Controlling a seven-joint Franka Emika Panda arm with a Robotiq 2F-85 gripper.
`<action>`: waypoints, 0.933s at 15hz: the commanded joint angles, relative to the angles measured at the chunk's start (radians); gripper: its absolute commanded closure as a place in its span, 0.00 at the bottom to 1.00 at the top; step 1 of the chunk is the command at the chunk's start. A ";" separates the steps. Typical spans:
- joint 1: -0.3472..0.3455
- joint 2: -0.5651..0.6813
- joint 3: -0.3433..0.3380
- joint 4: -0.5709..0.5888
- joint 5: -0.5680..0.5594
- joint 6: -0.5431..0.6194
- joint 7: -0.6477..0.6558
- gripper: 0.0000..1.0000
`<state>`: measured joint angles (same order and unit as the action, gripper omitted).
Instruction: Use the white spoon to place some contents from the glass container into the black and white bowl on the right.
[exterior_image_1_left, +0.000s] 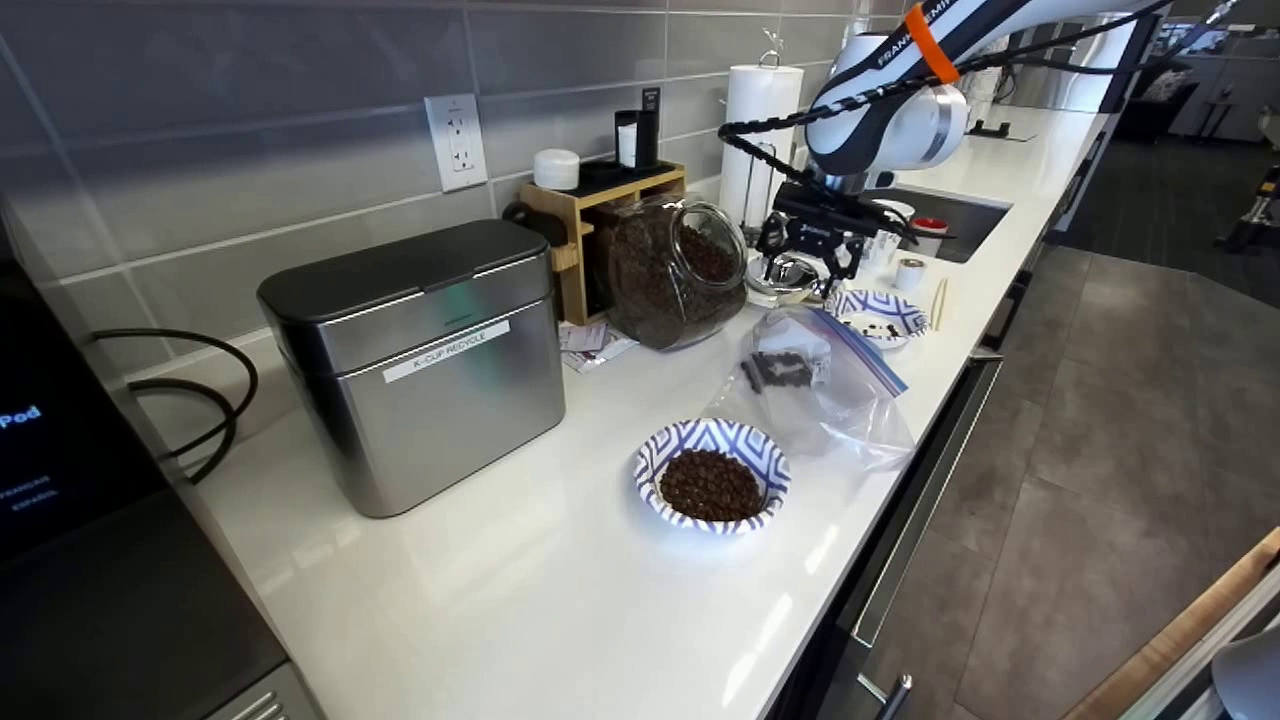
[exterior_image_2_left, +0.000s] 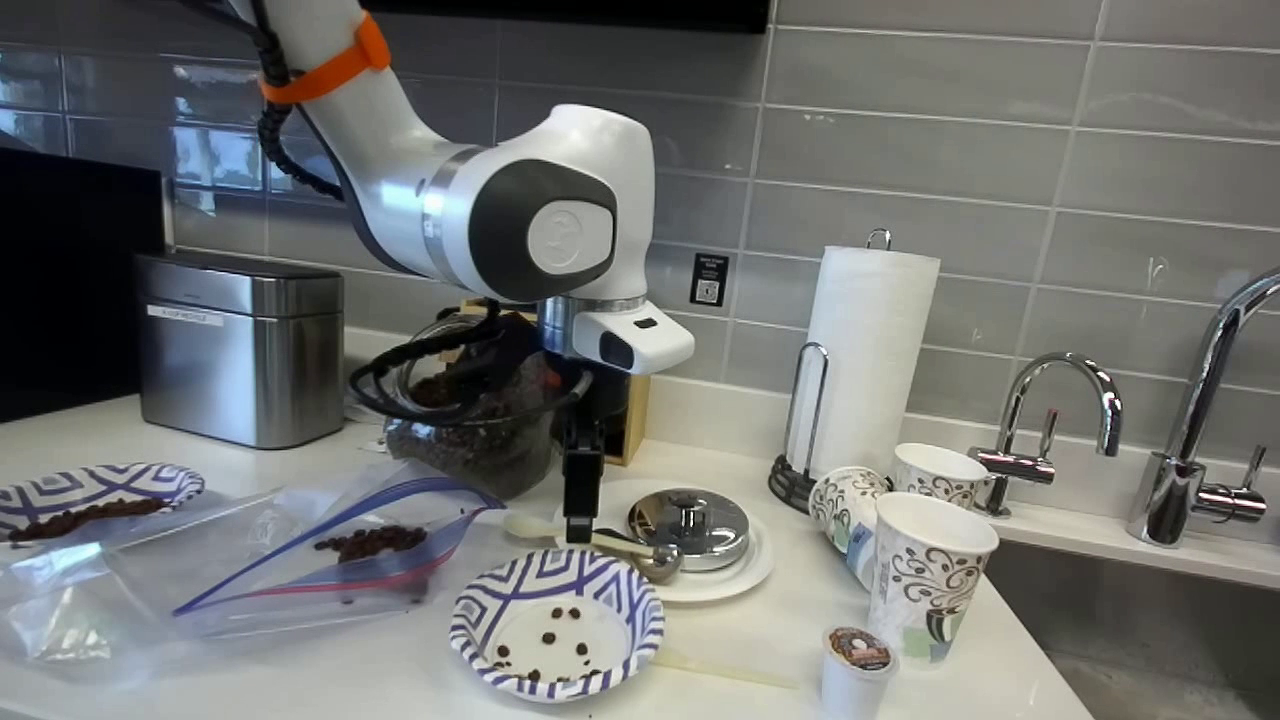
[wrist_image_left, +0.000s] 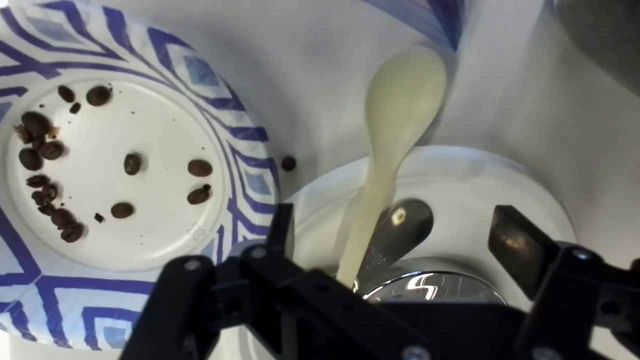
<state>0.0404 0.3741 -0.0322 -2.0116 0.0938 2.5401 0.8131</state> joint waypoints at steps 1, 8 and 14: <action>0.016 0.023 -0.015 0.024 0.030 -0.001 0.011 0.00; 0.010 0.036 -0.016 0.031 0.049 0.013 0.003 0.01; 0.012 0.049 -0.015 0.038 0.058 0.000 -0.001 0.15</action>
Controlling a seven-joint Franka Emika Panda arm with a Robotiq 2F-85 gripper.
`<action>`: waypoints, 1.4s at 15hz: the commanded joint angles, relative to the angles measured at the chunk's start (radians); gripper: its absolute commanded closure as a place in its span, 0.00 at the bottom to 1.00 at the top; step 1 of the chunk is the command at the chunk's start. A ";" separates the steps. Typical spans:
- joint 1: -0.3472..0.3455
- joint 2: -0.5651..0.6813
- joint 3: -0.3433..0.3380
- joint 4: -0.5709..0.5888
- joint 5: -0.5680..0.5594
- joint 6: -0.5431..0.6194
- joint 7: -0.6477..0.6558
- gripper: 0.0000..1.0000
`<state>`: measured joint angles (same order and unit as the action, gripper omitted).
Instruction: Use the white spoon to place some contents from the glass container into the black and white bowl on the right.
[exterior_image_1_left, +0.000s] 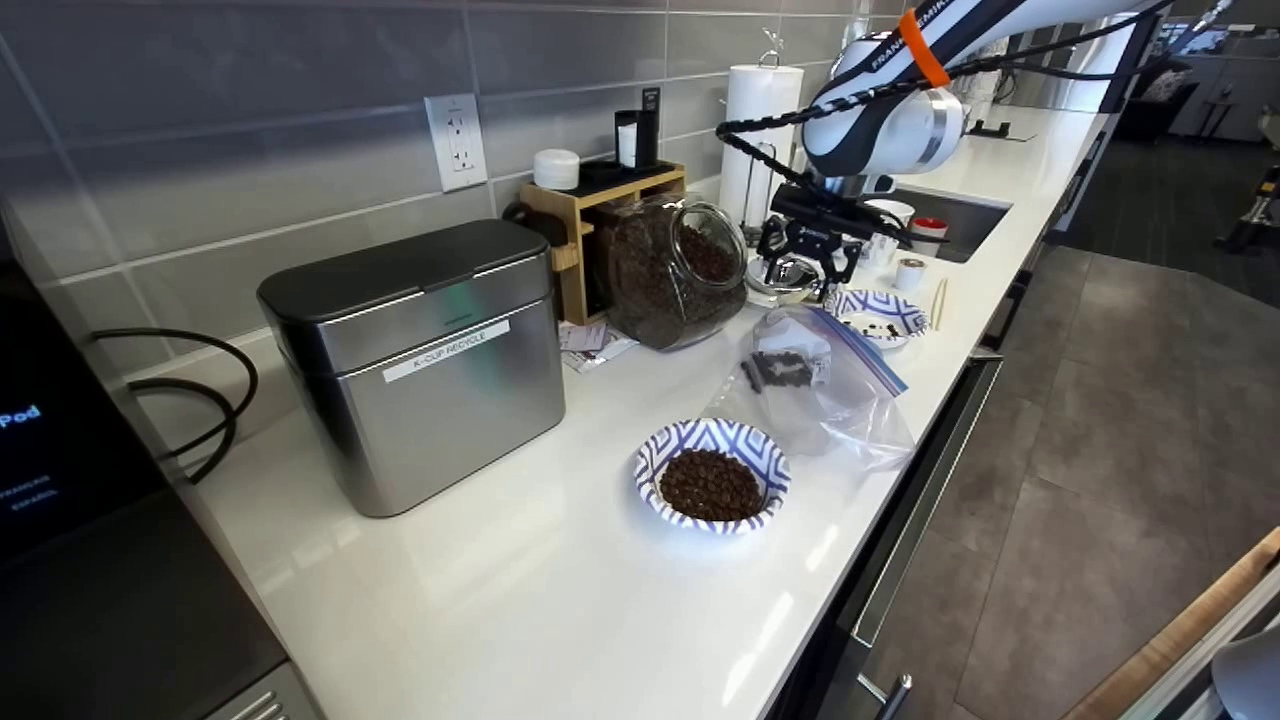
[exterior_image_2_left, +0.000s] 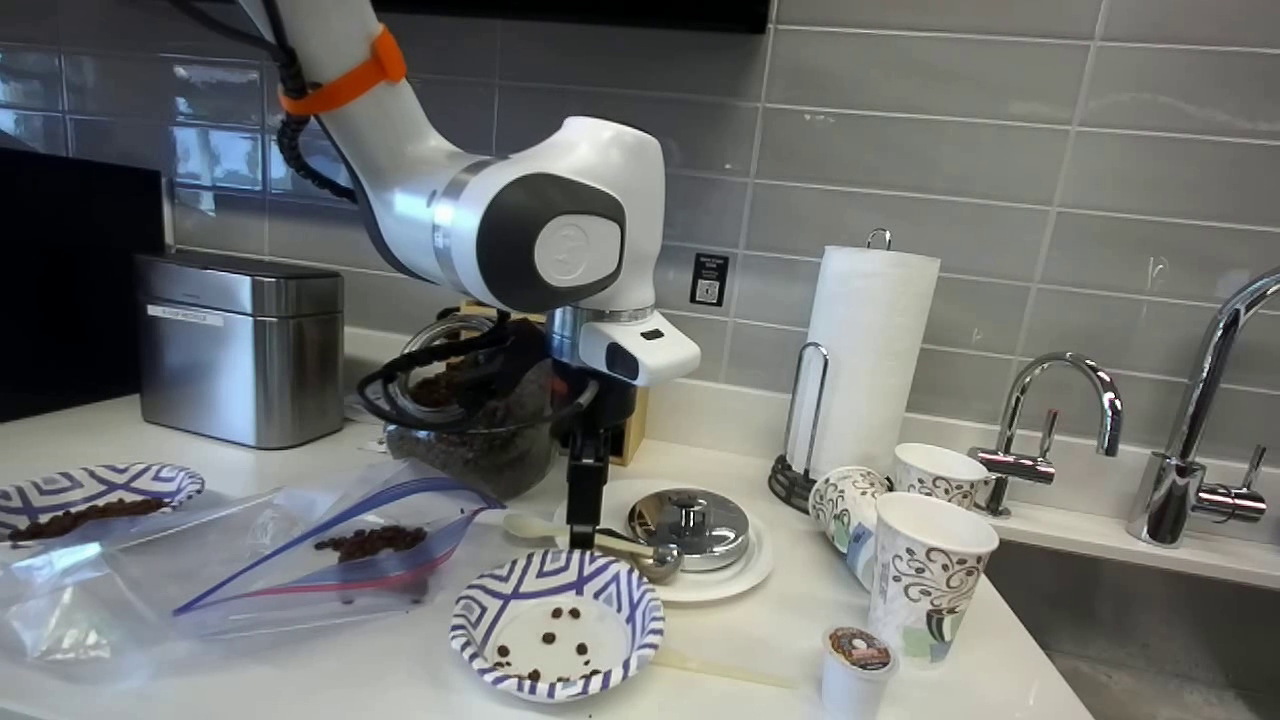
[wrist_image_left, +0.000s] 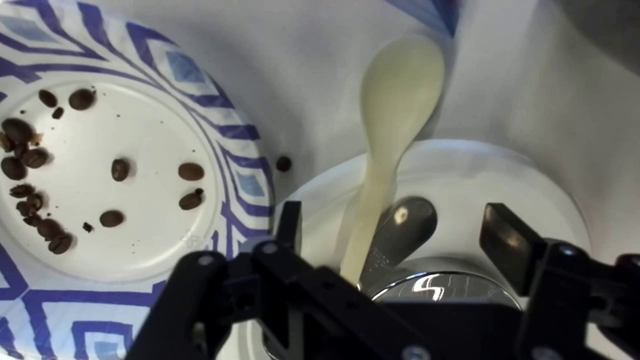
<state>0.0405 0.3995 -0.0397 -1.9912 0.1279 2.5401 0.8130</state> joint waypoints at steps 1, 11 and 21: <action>0.013 0.025 -0.009 0.019 0.022 0.000 0.001 0.15; 0.012 0.027 -0.016 0.021 0.014 -0.014 -0.004 0.58; 0.007 0.026 -0.023 0.025 0.015 -0.023 -0.009 0.37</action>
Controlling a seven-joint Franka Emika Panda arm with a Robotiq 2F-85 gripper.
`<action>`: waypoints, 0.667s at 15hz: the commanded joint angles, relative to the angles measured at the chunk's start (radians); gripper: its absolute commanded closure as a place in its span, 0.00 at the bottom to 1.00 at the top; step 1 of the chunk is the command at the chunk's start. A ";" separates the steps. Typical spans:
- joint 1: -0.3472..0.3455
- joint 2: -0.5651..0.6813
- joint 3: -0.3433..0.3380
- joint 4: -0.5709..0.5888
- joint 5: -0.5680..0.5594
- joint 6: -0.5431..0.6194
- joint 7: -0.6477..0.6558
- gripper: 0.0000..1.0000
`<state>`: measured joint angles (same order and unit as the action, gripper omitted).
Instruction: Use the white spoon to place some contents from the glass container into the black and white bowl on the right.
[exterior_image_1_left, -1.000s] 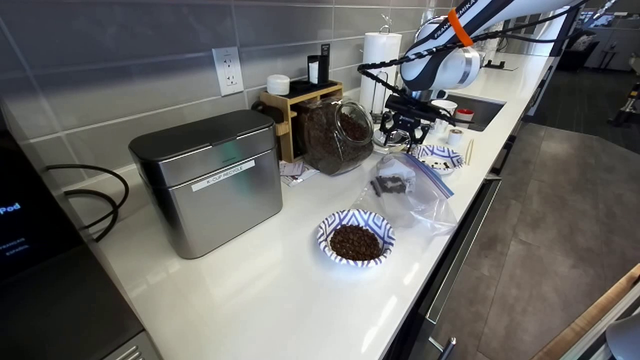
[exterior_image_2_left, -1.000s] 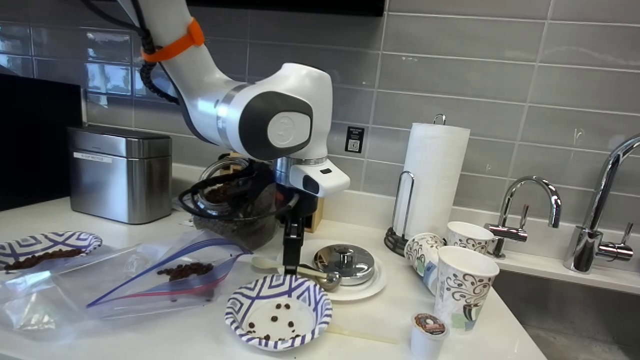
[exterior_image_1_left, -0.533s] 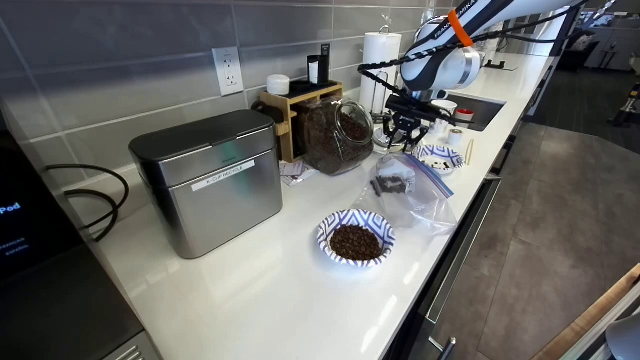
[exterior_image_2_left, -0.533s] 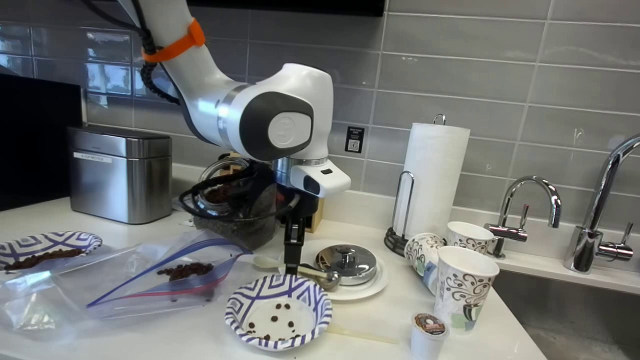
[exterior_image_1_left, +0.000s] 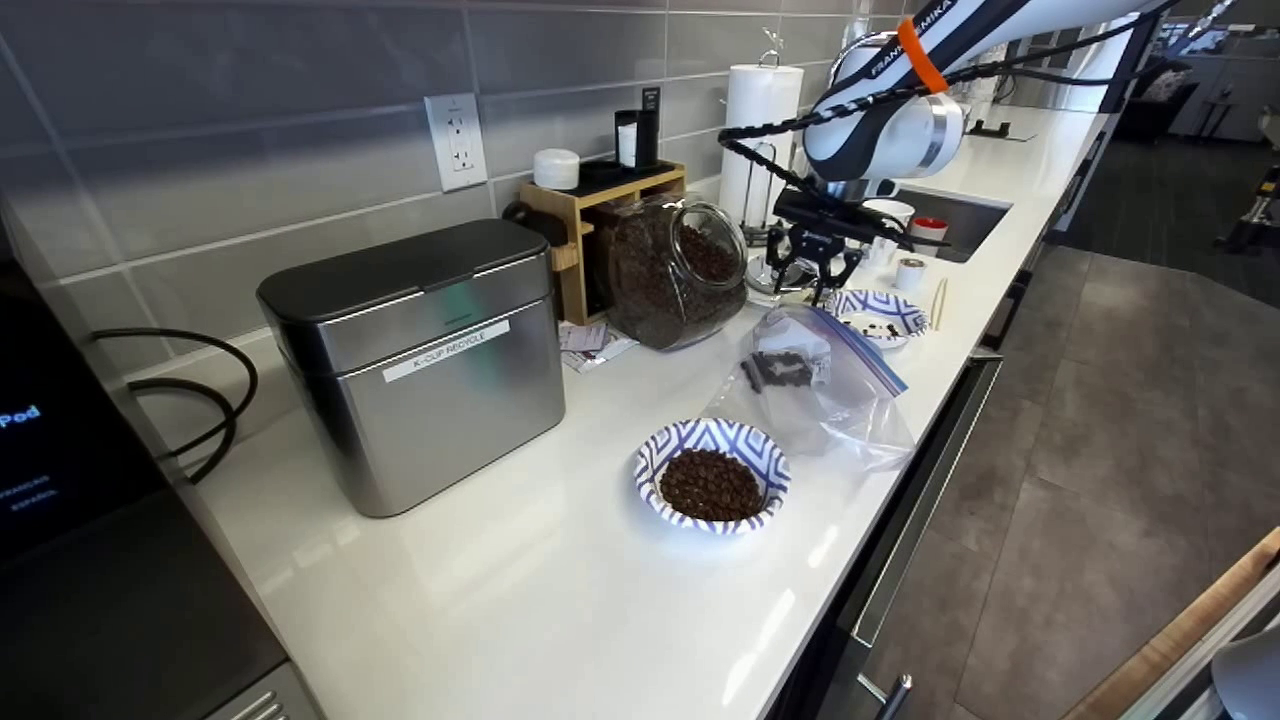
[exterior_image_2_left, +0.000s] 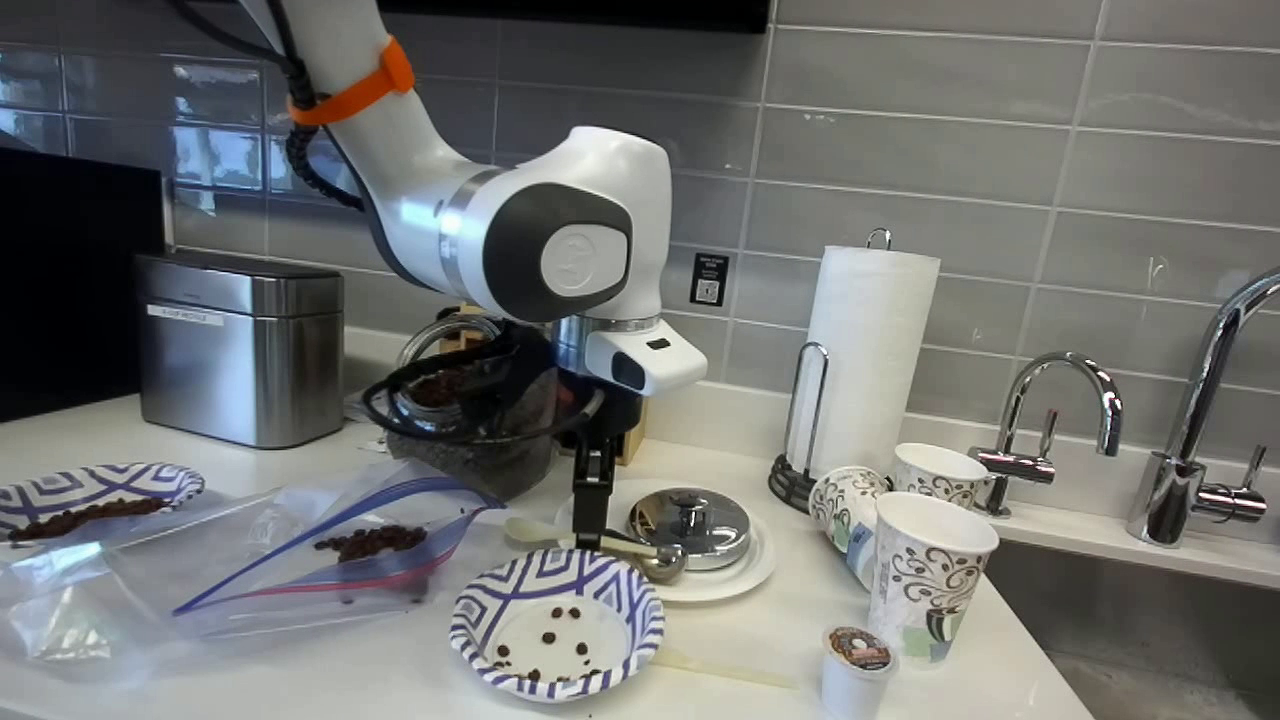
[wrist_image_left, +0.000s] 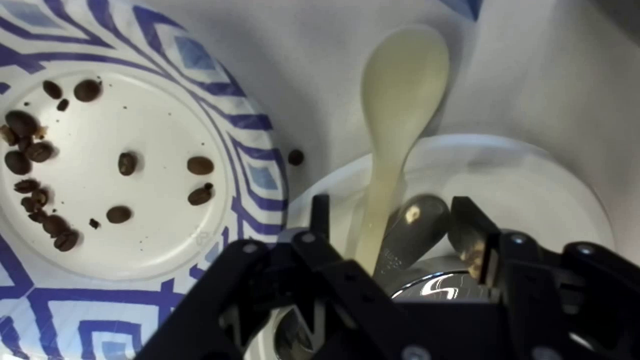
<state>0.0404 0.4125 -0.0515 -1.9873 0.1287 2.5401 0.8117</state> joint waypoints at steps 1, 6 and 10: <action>0.006 0.013 -0.011 0.022 0.014 -0.023 -0.008 0.39; 0.001 0.011 -0.020 0.037 0.012 -0.030 -0.012 0.45; -0.001 0.020 -0.018 0.057 0.016 -0.039 -0.020 0.48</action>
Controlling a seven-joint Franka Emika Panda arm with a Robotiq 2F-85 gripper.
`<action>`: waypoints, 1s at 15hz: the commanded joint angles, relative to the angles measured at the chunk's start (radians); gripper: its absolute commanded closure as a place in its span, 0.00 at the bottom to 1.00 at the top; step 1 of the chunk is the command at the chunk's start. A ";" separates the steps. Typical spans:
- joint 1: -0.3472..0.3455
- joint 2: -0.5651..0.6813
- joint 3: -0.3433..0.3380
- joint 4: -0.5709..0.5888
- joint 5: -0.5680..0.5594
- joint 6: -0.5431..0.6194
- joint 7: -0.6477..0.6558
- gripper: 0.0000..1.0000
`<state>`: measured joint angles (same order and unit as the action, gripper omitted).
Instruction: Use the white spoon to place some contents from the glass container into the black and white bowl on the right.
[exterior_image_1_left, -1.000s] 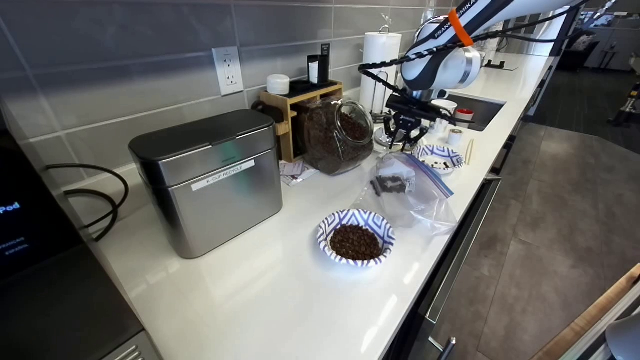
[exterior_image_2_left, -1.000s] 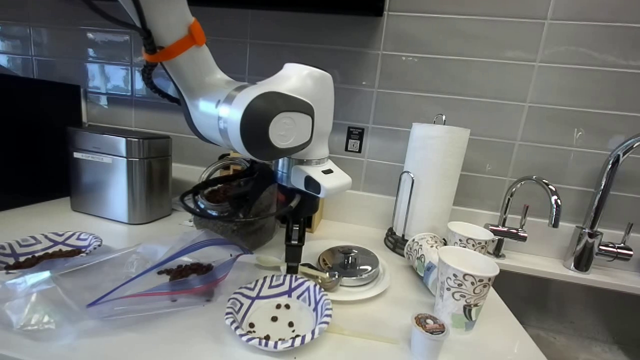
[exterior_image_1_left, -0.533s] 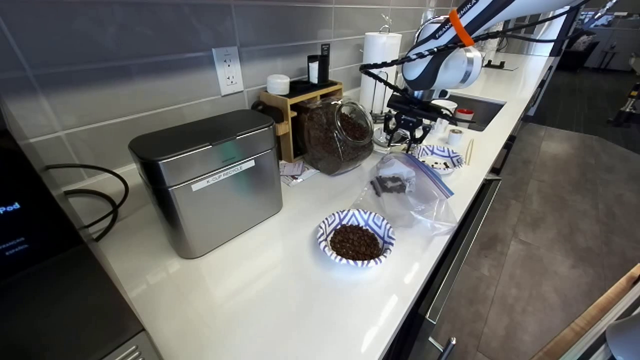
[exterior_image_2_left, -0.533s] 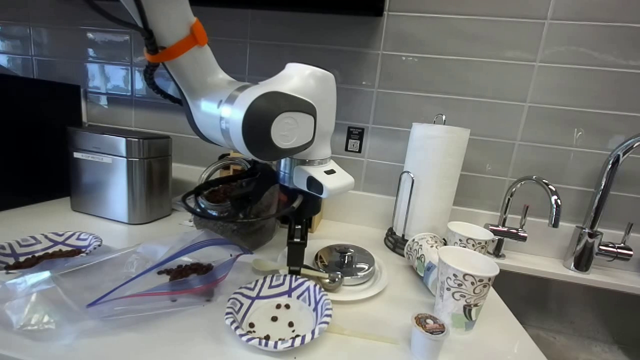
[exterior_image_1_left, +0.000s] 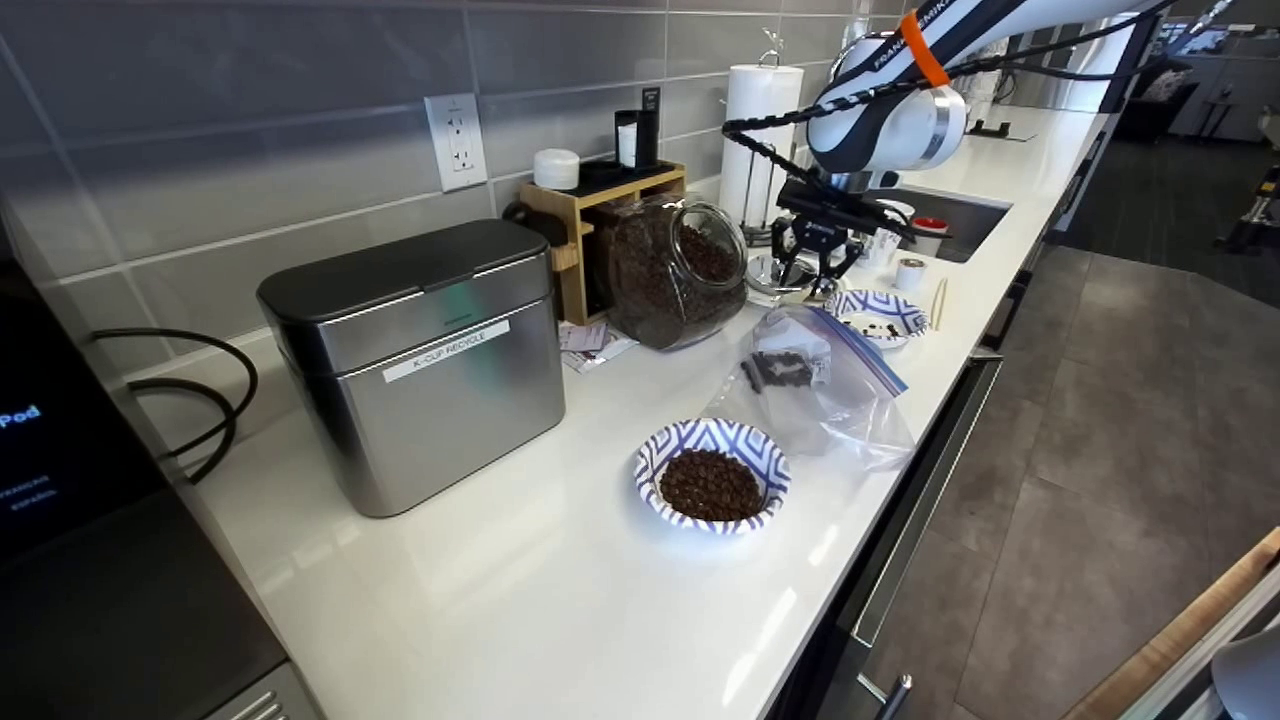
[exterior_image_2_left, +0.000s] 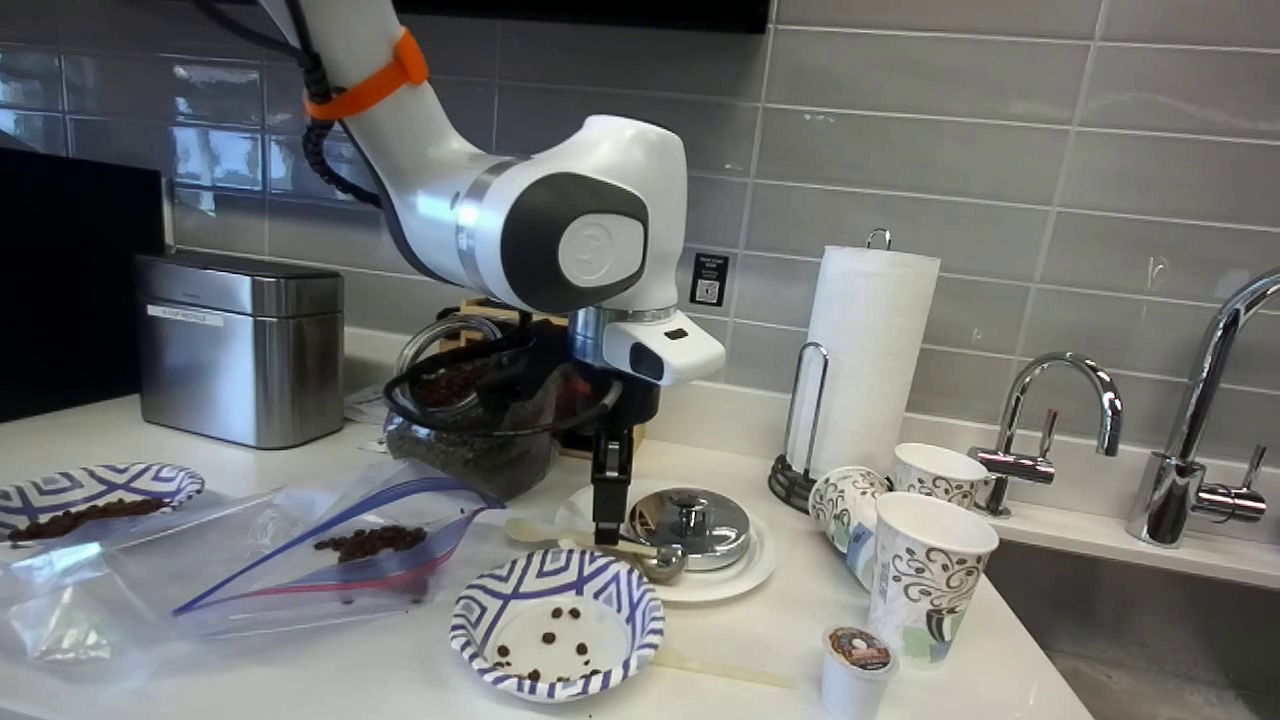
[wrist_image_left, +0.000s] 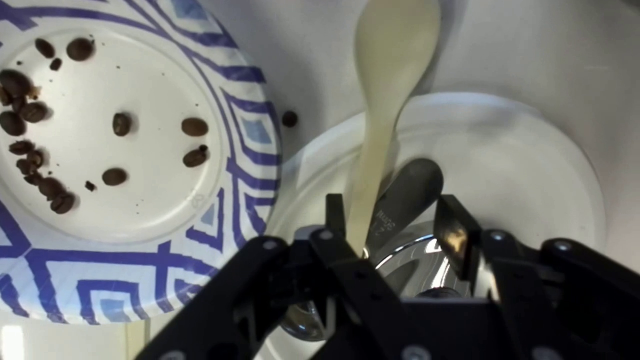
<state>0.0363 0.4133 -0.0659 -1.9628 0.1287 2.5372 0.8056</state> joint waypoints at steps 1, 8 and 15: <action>0.003 0.020 -0.002 0.034 0.018 -0.038 -0.018 0.47; 0.005 0.037 0.003 0.056 0.018 -0.067 -0.028 0.46; 0.007 0.060 0.006 0.084 0.020 -0.082 -0.037 0.59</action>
<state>0.0401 0.4474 -0.0604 -1.9187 0.1287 2.4998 0.7870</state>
